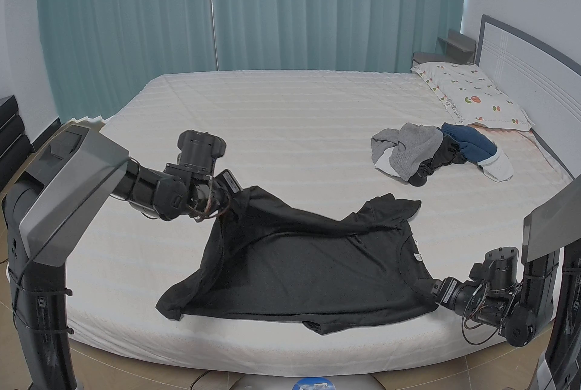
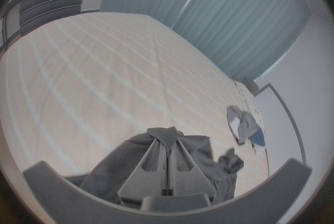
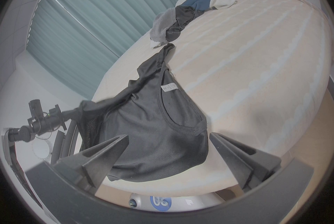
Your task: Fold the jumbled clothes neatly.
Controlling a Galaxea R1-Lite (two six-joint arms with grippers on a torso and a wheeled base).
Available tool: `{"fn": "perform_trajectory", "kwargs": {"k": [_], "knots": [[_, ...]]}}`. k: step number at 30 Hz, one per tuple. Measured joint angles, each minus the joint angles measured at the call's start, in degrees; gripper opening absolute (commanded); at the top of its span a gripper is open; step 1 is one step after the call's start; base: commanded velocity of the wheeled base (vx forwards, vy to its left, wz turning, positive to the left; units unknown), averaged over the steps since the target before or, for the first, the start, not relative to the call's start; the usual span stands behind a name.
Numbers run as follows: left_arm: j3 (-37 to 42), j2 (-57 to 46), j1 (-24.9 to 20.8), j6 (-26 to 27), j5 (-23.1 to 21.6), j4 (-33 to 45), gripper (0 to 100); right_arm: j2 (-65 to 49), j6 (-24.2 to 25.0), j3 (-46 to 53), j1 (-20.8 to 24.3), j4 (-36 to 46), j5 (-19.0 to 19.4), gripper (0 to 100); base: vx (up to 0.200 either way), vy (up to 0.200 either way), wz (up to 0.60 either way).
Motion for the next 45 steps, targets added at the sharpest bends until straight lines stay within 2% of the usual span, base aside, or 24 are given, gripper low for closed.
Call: {"fn": "perform_trajectory", "kwargs": {"k": [6,17,24,32,33,39,45], "knots": [[-6.25,4.77,4.46,0.01,-0.05,0.17,0,2.56,-0.11,-0.32,1.02,0.0,-0.82,100,0.0,0.0,0.0],[-19.49,15.35,8.61,-0.43,0.26,-0.84,0,5.75,-0.11,-1.16,2.35,-0.02,-2.95,100,0.0,0.0,0.0],[-26.3,21.05,10.64,-2.9,5.23,-2.43,0,6.25,-0.06,-1.39,2.62,-0.02,-3.3,100,0.0,0.0,0.0],[-30.05,24.78,12.0,-3.17,5.97,-2.18,0,6.0,0.05,-1.19,2.93,0.0,-3.49,100,0.0,0.0,0.0],[-30.16,25.0,12.07,-3.12,5.97,-2.18,100,5.9,0.05,-1.24,2.93,0.0,-3.46,100,0.0,0.0,0.0],[-29.28,25.55,11.8,-3.15,6.06,-2.12,100,4.46,0.27,-1.16,2.82,0.02,-3.41,100,0.0,0.0,0.0],[-25.48,23.63,11.5,-3.52,6.02,-2.02,100,0.44,3.1,-0.91,2.74,0.02,-3.33,100,0.0,0.0,0.0]]}}
